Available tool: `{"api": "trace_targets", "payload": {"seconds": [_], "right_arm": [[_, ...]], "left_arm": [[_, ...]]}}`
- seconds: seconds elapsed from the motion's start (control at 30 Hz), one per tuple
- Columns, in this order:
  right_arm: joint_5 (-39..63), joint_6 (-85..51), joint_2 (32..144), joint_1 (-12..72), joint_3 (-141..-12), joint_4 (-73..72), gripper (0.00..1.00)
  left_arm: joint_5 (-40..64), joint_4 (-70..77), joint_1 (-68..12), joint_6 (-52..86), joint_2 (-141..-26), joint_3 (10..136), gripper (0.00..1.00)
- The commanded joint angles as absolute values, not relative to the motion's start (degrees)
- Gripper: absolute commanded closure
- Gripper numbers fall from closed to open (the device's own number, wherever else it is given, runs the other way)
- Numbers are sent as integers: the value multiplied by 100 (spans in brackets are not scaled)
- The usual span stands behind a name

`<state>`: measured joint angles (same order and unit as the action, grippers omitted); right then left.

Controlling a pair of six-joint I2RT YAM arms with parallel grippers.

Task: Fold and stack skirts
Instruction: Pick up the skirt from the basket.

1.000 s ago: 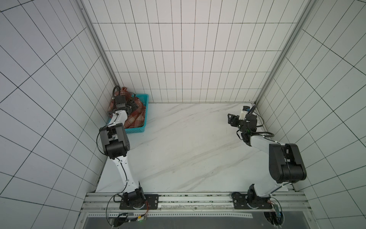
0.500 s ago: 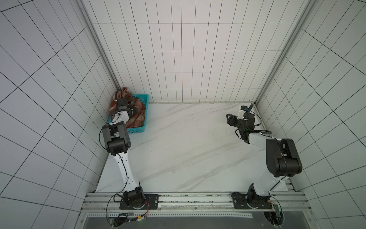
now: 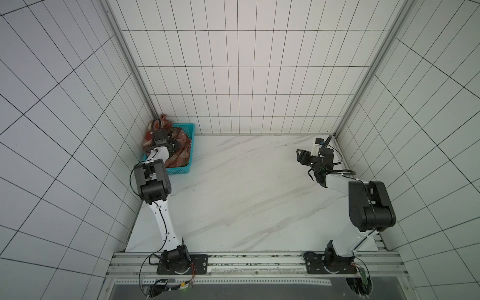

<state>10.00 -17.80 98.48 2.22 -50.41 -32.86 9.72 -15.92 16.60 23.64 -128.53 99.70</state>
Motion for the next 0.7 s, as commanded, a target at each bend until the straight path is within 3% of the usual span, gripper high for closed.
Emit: {"api": "trace_targets", "payload": {"seconds": [0.0,0.07,0.33,0.53,0.67], "right_arm": [[1072,-1846,9756,307,-5607,-3190,33],[1072,-1861,9774,329,-5616,-3199,33],[1153,-1900,9905,384,-5748,-3199,33],[1229,-1881,10007,394,-5921,-3138,33],[1291,-1920,10047,390,-5993,-3146,33]], "left_arm": [[1261,-1386,1627,2389,-12407,9844,33],[1382,-1425,1592,2317,-12381,9869,27],[837,-1799,1258,1978,-12832,10387,21],[308,-2134,1213,1972,-13346,10997,21],[-187,-2389,1195,1925,-13567,11252,27]]}}
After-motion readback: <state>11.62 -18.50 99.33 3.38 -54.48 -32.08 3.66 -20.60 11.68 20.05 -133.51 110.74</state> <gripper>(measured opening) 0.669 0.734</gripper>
